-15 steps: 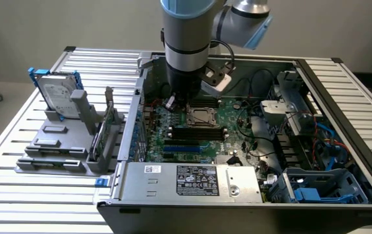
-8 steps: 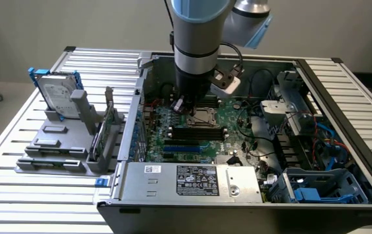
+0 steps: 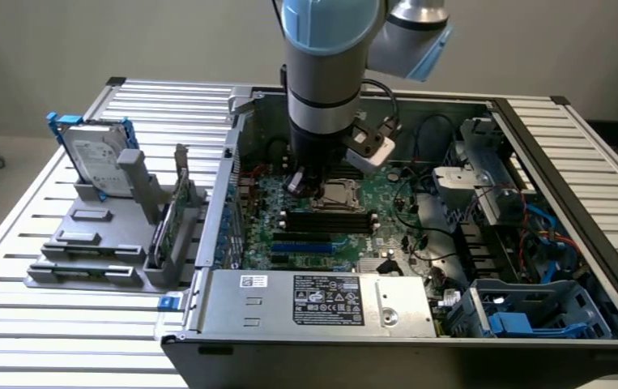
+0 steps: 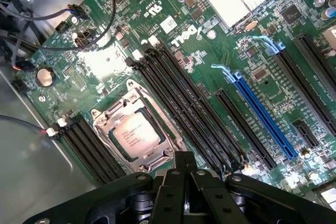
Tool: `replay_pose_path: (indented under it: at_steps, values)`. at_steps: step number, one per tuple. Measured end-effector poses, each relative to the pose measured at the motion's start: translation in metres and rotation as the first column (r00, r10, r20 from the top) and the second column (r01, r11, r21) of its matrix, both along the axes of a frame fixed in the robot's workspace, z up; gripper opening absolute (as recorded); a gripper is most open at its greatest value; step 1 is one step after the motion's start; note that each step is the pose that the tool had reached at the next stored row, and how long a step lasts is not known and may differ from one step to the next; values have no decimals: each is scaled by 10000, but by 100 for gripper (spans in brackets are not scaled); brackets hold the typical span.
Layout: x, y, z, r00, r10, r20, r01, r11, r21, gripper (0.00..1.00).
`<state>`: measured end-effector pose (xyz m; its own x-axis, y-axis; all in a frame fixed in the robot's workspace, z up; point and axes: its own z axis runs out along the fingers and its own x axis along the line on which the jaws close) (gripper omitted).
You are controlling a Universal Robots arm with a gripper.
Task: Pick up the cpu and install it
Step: 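Install the first cpu locking lever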
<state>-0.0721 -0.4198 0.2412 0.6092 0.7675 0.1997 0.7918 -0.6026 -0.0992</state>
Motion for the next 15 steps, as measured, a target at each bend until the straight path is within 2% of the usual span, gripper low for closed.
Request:
replay_pose_path:
  at_steps: [5,9,12,15]
  values:
    - [-58,39,-70,10000,1,17,-1,10000,3,11]
    - [-96,42,-123,10000,2,24,-2,10000,-1,11]
    - [-98,45,-175,10000,5,74,-5,10000,1,11]
    - [-115,46,-202,10000,11,91,-11,10000,2,11]
